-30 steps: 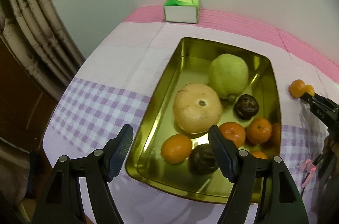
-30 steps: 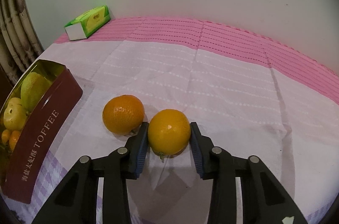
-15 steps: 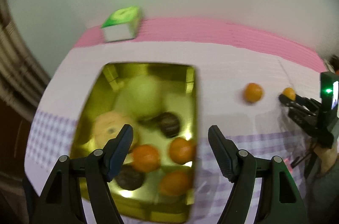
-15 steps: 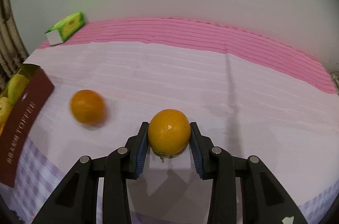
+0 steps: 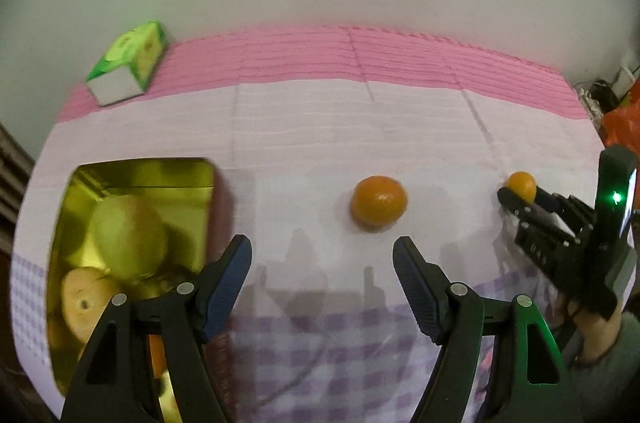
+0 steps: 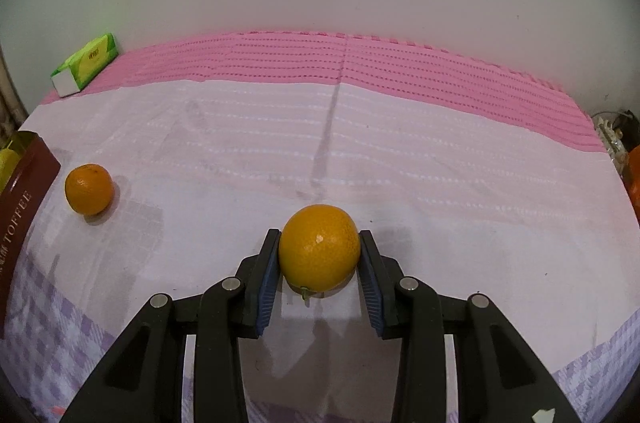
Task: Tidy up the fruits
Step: 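Grasp the last tangerine with the left gripper while the right holds the yellow orange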
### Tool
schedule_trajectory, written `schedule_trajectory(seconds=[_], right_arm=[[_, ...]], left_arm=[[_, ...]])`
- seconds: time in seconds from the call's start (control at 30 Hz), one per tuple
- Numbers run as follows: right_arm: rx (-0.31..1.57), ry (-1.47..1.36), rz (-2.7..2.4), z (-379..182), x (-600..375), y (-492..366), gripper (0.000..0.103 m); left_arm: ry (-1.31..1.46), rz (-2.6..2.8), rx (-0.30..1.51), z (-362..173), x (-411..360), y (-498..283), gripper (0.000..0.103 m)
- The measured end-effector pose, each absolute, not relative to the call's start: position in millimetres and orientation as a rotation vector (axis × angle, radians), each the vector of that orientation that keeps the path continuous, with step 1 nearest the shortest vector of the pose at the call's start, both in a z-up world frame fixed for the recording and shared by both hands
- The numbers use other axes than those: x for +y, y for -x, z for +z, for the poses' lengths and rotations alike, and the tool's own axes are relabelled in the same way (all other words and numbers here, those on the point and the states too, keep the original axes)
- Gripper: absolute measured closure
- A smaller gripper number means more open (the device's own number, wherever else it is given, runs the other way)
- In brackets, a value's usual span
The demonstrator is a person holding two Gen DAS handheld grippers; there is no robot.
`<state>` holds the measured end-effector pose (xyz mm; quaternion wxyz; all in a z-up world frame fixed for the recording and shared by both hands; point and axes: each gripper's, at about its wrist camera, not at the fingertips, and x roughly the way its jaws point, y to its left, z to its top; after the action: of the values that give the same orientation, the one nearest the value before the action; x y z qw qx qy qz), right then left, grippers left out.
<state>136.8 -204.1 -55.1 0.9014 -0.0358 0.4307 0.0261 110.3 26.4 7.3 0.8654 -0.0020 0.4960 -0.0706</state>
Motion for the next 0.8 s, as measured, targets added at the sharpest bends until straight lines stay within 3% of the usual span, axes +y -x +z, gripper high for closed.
schedule_trajectory(seconds=[0.47,0.63,0.8], right_arm=[[0.893,0.040,0.075,-55.5,-218.3,-129.5,0.068],[0.894,0.034,0.079,-55.7,-217.1,-130.6,0.067],[0.893,0.031,0.080,-54.8,-219.5,-129.0,0.067]], left_arm=[[-0.036,-0.181,1.071,-24.0,-16.5,-155.3,0.033],[-0.021,-0.180,1.093,-34.4,-20.7,-162.9,0.039],[-0.002,-0.184,1.117,-44.1,-19.1,-167.0,0.058]])
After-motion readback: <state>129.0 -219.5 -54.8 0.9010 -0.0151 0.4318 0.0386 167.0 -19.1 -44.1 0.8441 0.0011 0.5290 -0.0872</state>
